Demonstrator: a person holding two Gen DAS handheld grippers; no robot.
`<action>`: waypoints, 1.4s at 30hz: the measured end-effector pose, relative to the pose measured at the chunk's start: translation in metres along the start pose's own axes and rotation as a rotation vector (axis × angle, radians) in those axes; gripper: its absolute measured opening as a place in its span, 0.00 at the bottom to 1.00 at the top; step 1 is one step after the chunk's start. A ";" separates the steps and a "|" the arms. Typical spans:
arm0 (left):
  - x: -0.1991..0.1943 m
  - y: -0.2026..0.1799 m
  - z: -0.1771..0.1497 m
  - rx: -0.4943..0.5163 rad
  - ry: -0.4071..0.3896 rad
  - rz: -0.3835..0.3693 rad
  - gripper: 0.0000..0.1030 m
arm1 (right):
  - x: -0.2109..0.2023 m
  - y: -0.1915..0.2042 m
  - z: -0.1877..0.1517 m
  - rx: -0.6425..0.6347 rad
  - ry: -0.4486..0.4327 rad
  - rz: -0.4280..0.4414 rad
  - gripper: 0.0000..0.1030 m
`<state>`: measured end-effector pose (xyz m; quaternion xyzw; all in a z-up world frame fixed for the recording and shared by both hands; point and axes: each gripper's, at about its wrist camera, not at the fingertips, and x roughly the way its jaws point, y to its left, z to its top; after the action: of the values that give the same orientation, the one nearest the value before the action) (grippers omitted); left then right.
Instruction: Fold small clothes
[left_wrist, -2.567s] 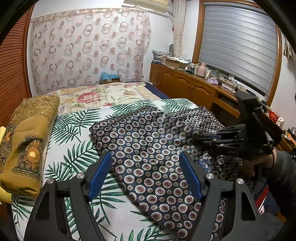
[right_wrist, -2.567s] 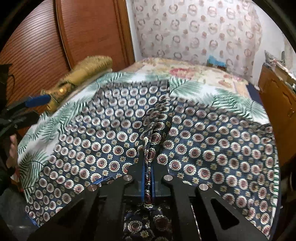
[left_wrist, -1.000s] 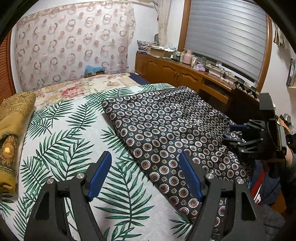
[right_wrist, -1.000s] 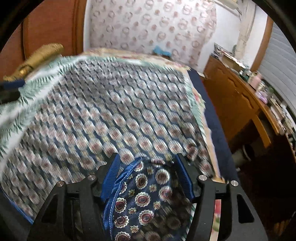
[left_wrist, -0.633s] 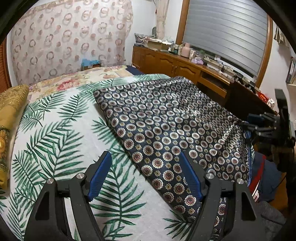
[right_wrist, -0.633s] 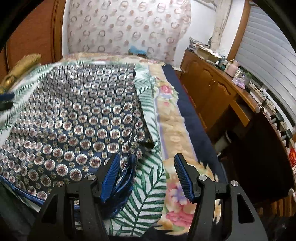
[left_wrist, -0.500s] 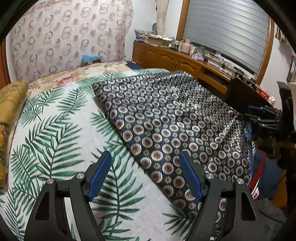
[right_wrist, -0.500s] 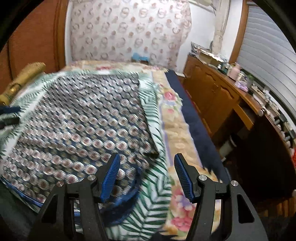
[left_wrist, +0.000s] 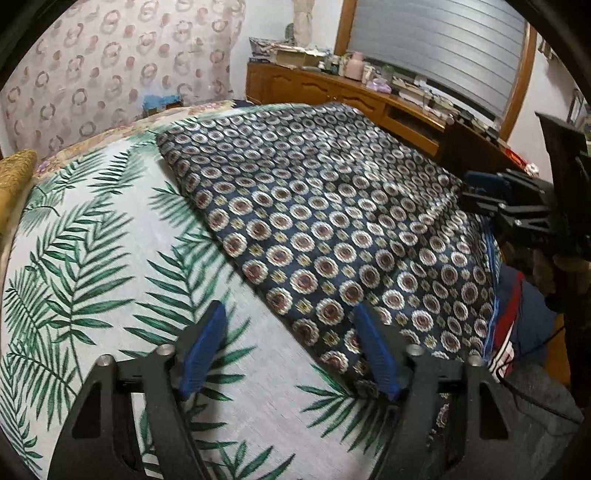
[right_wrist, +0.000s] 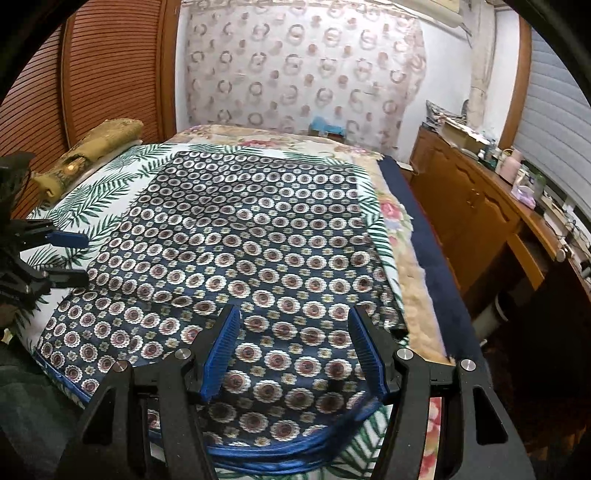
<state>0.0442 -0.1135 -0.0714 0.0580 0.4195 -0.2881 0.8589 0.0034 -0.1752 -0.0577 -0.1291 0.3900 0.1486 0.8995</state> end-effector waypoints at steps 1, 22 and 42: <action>0.001 -0.001 -0.001 0.002 0.008 -0.007 0.62 | 0.000 0.002 0.000 -0.004 0.000 0.007 0.61; -0.016 -0.028 -0.010 0.032 0.028 -0.135 0.04 | -0.011 0.003 0.001 -0.005 -0.011 0.056 0.61; 0.034 0.006 0.079 -0.055 -0.020 -0.124 0.03 | -0.038 0.020 0.008 -0.045 -0.058 0.266 0.63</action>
<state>0.1184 -0.1504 -0.0468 0.0052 0.4213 -0.3298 0.8448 -0.0237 -0.1609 -0.0264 -0.0919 0.3740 0.2791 0.8796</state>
